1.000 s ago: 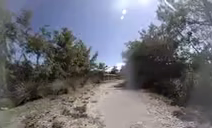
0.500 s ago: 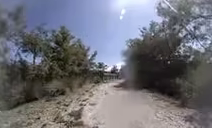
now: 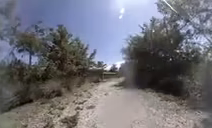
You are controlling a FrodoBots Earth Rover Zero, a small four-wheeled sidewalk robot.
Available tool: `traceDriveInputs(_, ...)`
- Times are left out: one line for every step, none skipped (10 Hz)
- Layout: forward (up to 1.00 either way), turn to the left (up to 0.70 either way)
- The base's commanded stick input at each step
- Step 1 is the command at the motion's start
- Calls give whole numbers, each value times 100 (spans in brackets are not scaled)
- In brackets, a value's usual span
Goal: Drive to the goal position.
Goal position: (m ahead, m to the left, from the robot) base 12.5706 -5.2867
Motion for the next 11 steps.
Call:
traceDriveInputs(45,0)
traceDriveInputs(45,0)
traceDriveInputs(45,0)
traceDriveInputs(45,0)
traceDriveInputs(45,0)
traceDriveInputs(45,0)
traceDriveInputs(45,0)
traceDriveInputs(45,0)
traceDriveInputs(45,0)
traceDriveInputs(45,0)
traceDriveInputs(45,0)
